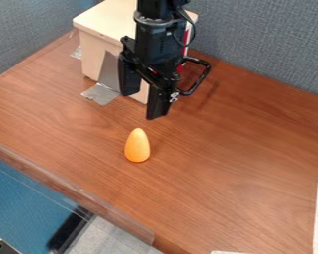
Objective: Open the drawer
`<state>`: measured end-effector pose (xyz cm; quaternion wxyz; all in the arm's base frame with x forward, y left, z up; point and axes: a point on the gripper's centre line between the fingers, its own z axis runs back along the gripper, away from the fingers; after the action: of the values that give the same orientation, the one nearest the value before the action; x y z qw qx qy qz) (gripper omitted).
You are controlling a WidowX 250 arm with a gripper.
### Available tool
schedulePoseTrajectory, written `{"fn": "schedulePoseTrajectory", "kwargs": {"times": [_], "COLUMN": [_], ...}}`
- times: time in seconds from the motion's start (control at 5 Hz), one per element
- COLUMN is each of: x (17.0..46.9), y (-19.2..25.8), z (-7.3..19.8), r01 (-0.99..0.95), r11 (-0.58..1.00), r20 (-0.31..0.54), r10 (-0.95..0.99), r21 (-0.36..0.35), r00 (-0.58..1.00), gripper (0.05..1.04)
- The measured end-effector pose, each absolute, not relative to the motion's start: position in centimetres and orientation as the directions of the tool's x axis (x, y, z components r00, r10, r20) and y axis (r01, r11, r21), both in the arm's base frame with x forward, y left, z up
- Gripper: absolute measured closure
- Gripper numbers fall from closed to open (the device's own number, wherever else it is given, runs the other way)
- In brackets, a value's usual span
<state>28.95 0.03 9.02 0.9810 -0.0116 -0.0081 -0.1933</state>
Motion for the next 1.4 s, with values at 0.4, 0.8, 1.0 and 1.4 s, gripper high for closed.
{"fn": "schedulePoseTrajectory", "kwargs": {"times": [0.4,0.8,1.0,1.4], "x": [29.9,34.0,36.7,39.9], "y": [-2.5,-5.3,-4.7,-3.8], "z": [7.0,6.8,7.1,6.0], "r01": [0.407,0.410,0.359,0.207], "r11": [0.914,0.910,0.922,0.949], "r20": [-0.023,0.042,0.072,0.087], "r10": [-0.407,-0.413,-0.372,-0.233], "r21": [-0.008,0.063,0.148,0.240], "r00": [0.913,0.910,0.925,0.969], "gripper": [0.083,0.083,0.083,0.083]}}
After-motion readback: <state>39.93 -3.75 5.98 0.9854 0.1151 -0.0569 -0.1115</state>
